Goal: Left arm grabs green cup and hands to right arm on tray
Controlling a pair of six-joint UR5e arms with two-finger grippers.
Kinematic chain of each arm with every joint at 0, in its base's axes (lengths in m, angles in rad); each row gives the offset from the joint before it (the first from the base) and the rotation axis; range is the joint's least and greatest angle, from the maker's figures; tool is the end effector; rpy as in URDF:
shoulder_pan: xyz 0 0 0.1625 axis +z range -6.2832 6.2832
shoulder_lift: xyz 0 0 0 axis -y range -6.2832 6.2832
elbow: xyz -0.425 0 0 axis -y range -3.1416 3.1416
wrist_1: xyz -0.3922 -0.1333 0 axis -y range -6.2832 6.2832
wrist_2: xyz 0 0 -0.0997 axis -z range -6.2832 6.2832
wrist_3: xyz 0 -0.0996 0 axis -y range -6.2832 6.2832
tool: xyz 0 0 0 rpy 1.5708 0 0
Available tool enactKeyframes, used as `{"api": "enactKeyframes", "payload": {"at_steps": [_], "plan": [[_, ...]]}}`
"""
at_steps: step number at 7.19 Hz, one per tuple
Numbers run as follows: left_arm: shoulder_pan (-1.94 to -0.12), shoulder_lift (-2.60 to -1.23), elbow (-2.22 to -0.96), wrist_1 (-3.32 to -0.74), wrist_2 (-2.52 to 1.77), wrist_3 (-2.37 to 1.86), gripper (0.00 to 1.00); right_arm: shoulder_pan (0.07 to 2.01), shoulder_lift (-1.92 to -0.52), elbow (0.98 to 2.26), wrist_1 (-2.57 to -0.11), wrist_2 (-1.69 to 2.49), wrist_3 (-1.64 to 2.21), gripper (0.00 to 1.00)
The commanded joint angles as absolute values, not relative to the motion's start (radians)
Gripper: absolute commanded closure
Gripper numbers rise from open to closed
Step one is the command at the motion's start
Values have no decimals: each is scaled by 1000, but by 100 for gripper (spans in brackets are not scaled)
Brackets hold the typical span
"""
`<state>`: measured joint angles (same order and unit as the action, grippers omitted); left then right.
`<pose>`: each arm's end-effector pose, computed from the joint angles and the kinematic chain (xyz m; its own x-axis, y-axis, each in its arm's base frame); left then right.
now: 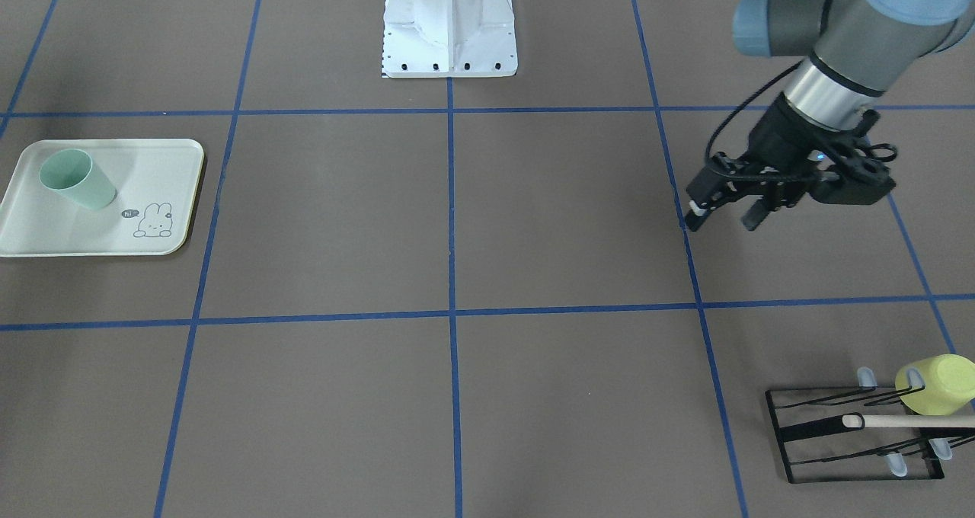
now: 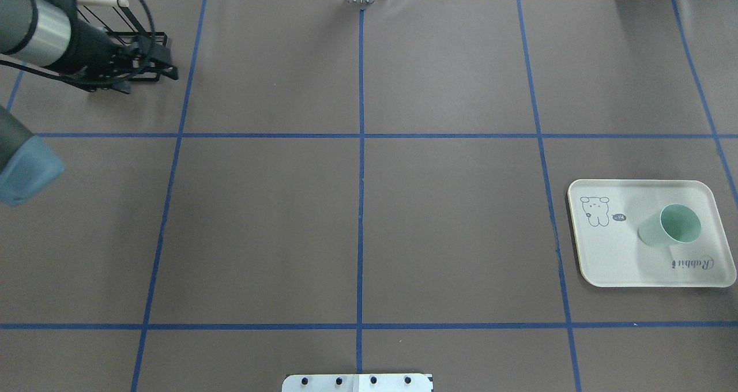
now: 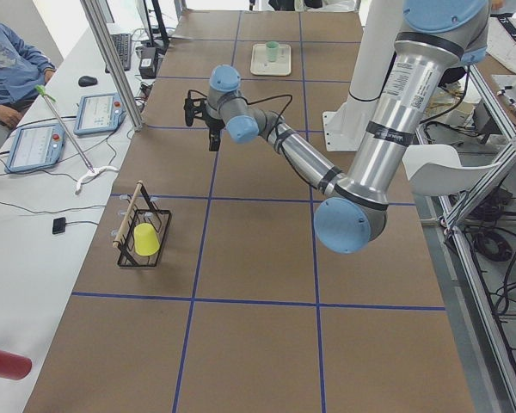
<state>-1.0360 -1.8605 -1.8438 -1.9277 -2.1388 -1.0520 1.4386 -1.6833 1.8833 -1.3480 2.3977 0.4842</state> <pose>0.2272 -0.5399 0.3322 0.5198 -0.0573 -0.8524 0.2873 0.9514 0.1112 -0.0005 -0.4592 0.5275 0.6148 0.0769 0.7849 -0.1876 0.9809 0.0508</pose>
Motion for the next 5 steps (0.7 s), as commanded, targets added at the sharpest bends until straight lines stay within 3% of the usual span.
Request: {"api": "enactKeyframes", "payload": {"at_steps": [1,3,5], "plan": [[-1147,-1712,-1819,-1893,-2120,-651,0,1445,-1637,1878,-1444,2398,418,0],[-1204,-1603,-1795,-1840,-2092,-311,0,1473,-1585,1878,-1589,2390,258,0],[-1299,-1609,-1790,-1650,-2097,-55,0,1482,-1580,1858,-1608,2379,174,0]]}}
